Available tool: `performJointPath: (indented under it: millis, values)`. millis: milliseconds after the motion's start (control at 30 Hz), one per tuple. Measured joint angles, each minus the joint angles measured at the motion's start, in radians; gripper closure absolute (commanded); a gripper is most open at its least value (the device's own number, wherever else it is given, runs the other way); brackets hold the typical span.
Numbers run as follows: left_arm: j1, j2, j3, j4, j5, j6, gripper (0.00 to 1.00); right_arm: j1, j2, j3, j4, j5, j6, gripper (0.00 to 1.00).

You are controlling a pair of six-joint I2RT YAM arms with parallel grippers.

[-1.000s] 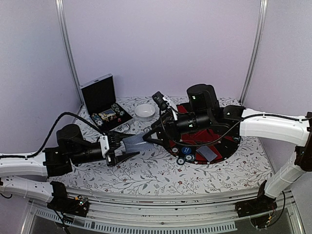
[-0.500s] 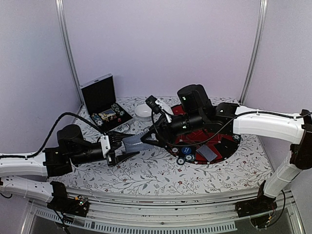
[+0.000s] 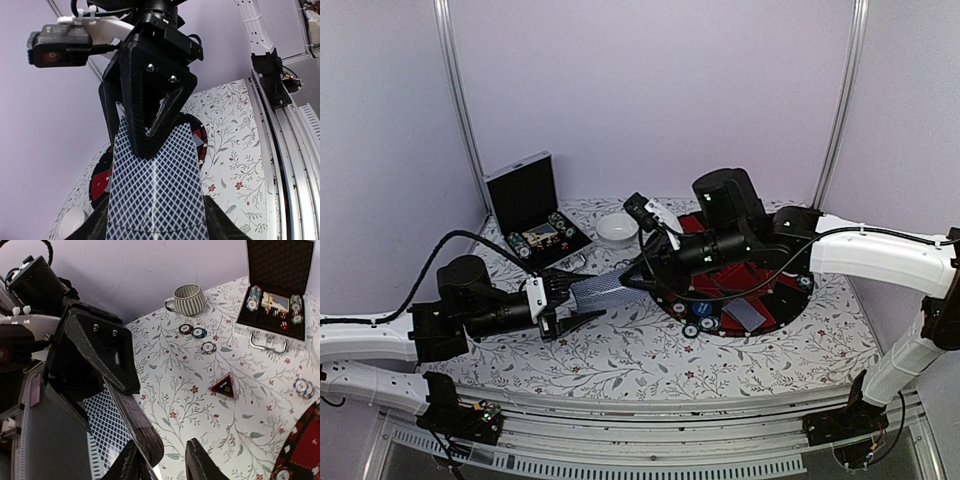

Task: Distribute texas hold em gaming equipment
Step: Pick up the poker card from the face-down deck piles.

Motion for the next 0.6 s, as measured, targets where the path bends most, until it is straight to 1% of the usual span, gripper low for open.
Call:
performJointPath:
  millis: [100, 167, 267, 600]
  values:
    - [0.0, 0.0, 0.0, 0.0, -0.006, 0.0, 0.48, 0.001, -0.002, 0.0, -0.004, -0.026, -0.011, 0.89]
    - [0.0, 0.0, 0.0, 0.0, -0.011, 0.0, 0.48, 0.001, -0.008, -0.001, -0.006, -0.038, -0.012, 0.95]
    - [0.0, 0.0, 0.0, 0.0, -0.013, 0.002, 0.48, -0.001, -0.032, -0.007, -0.013, -0.046, -0.015, 0.97]
    - [-0.002, 0.0, 0.0, 0.002, -0.011, 0.003, 0.48, -0.019, -0.132, -0.042, -0.024, -0.032, -0.014, 0.98]
